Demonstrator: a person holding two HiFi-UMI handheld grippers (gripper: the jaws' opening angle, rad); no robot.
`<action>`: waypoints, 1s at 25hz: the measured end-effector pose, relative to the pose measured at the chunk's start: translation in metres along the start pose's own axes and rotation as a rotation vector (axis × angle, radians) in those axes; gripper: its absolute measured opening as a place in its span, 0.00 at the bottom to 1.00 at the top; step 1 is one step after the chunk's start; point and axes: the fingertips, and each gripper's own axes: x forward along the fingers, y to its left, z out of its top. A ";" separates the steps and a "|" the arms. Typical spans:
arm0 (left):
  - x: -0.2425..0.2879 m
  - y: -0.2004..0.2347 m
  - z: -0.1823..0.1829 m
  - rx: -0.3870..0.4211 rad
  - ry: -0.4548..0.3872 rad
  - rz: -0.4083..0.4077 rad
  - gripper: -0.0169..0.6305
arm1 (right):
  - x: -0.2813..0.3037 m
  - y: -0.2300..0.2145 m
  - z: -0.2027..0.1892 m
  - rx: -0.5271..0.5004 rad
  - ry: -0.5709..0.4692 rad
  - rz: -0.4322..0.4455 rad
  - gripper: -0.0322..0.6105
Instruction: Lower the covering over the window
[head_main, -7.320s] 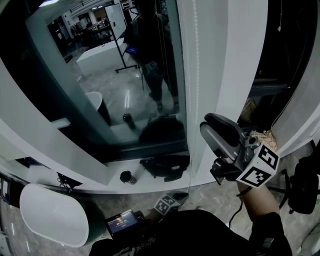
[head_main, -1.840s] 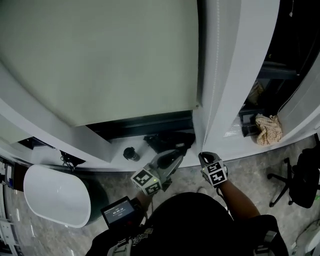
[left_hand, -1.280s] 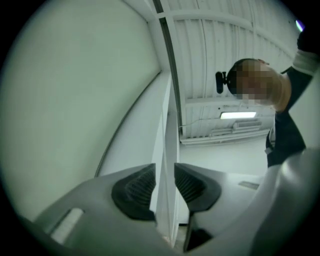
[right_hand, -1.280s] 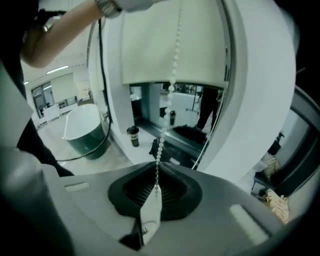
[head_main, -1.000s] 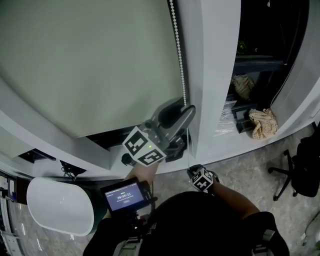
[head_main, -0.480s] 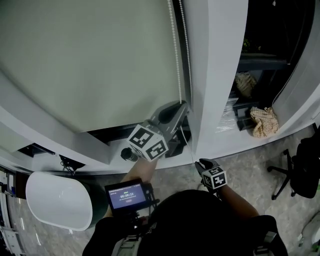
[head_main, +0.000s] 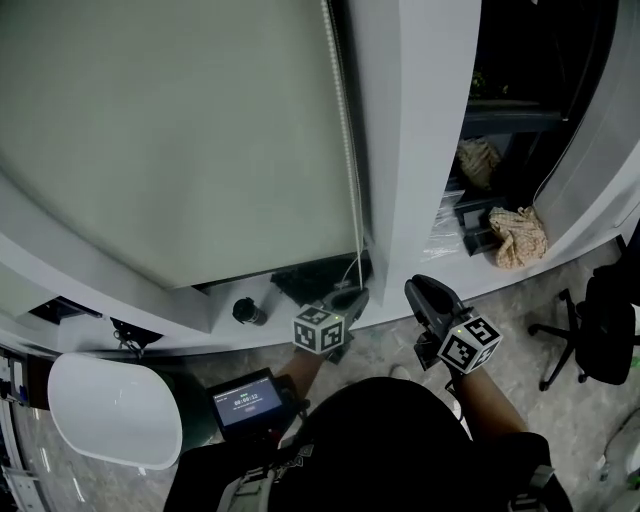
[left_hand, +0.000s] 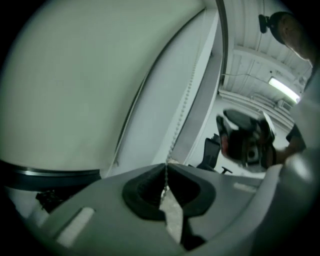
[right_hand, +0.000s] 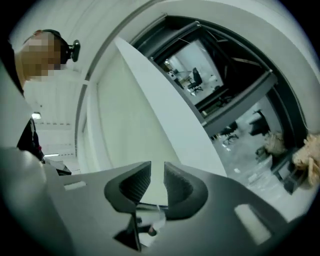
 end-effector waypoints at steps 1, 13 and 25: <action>0.001 -0.007 -0.024 -0.001 0.043 -0.008 0.04 | 0.005 0.009 0.018 -0.034 -0.017 0.034 0.18; -0.020 -0.036 -0.221 -0.182 0.530 -0.115 0.04 | 0.048 0.182 0.232 -0.266 -0.201 0.458 0.31; -0.030 -0.049 -0.213 -0.155 0.466 -0.176 0.05 | 0.108 0.204 0.286 -0.596 -0.071 0.281 0.08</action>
